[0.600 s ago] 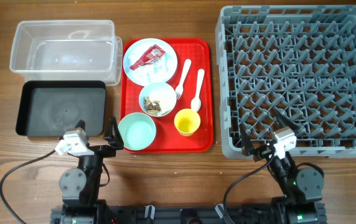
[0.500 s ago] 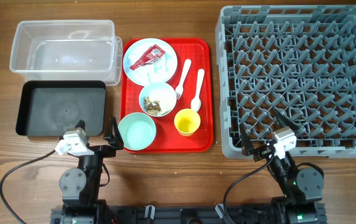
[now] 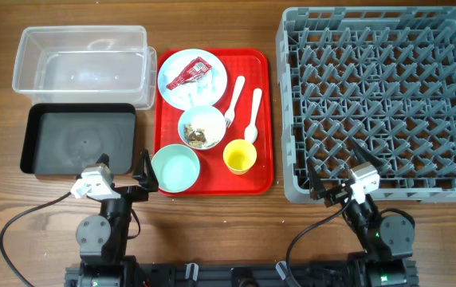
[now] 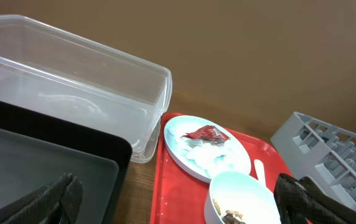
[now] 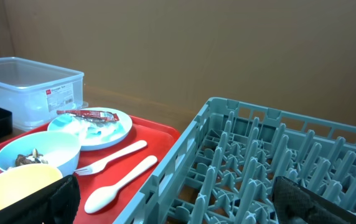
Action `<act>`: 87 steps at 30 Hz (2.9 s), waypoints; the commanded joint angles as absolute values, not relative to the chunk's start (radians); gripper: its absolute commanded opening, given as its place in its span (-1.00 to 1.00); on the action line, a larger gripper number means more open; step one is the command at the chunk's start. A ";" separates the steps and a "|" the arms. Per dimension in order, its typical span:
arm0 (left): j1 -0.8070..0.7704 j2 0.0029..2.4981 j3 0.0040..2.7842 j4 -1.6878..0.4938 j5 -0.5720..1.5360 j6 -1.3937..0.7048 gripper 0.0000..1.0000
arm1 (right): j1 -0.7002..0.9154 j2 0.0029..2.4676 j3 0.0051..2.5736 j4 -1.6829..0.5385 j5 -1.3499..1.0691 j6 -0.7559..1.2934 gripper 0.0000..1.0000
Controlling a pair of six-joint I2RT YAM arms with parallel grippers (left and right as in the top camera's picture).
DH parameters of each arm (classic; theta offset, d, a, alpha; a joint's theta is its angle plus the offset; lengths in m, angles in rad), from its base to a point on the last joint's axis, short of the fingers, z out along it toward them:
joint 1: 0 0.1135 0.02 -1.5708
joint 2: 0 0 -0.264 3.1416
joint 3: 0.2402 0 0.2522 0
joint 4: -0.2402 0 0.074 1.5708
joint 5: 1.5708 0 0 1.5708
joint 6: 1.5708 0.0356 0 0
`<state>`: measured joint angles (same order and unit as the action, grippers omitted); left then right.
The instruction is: Sort waste into correct bins and load items into the dishwasher rack
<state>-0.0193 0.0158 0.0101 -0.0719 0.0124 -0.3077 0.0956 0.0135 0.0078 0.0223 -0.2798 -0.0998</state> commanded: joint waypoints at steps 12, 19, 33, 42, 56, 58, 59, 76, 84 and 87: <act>-0.014 0.020 0.006 -0.075 0.007 -0.295 1.00 | 0.100 0.010 0.005 0.023 -0.270 -0.105 1.00; -0.014 0.020 0.006 -0.075 0.007 -0.295 1.00 | 0.100 0.010 0.005 0.023 -0.270 -0.105 0.99; -0.014 0.020 0.006 -0.075 0.007 -0.295 1.00 | 0.100 0.010 0.005 0.022 -0.255 -0.131 0.99; -0.014 0.020 0.006 -0.075 0.007 -0.295 1.00 | 0.100 0.010 0.005 0.021 -0.233 -0.157 0.99; -0.014 0.020 0.006 -0.069 0.010 -0.295 1.00 | 0.100 0.010 0.006 0.038 -0.252 -0.151 0.99; -0.014 0.020 0.006 -0.056 0.032 -0.296 1.00 | 0.100 0.010 0.008 0.045 -0.252 -0.120 0.99; -0.014 0.020 0.006 -0.046 0.049 -0.296 1.00 | 0.100 0.010 0.015 0.044 -0.251 -0.104 1.00; -0.014 0.327 0.315 -0.039 0.105 -0.299 1.00 | 0.100 0.455 0.390 0.040 -0.245 -0.102 1.00; -0.015 0.760 0.714 -0.208 0.128 -0.290 1.00 | 0.100 0.819 0.735 -0.109 -0.337 -0.102 0.99; -0.016 0.986 0.965 -0.370 0.208 -0.229 0.99 | 0.100 0.942 0.900 -0.253 -0.342 -0.103 1.00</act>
